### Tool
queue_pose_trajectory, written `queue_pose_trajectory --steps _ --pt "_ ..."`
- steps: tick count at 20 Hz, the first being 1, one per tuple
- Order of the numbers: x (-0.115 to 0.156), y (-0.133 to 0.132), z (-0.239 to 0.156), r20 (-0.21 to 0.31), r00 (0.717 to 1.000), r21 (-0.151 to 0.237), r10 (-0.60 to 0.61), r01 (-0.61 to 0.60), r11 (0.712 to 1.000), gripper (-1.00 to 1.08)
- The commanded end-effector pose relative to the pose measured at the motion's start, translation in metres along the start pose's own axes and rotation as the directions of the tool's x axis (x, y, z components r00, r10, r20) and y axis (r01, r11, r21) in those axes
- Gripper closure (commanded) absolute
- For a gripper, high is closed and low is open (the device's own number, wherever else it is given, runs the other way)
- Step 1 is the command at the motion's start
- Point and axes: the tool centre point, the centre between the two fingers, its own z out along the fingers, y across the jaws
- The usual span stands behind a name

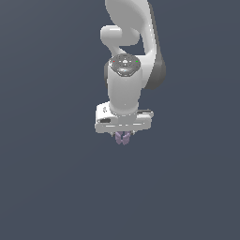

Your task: Pick up the object and move it to a goal position.

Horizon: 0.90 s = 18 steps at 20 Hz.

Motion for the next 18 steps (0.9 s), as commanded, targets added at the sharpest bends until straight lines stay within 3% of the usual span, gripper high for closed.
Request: queue_pose_trajectory --steps 1,18 --pt "0.006 -0.007 -0.027 0.001 1.0 0.0 0.0 0.0 1.0 1.08" --pt "0.043 -0.046 -0.176 0.001 1.0 0.0 0.0 0.0 1.0 1.08"
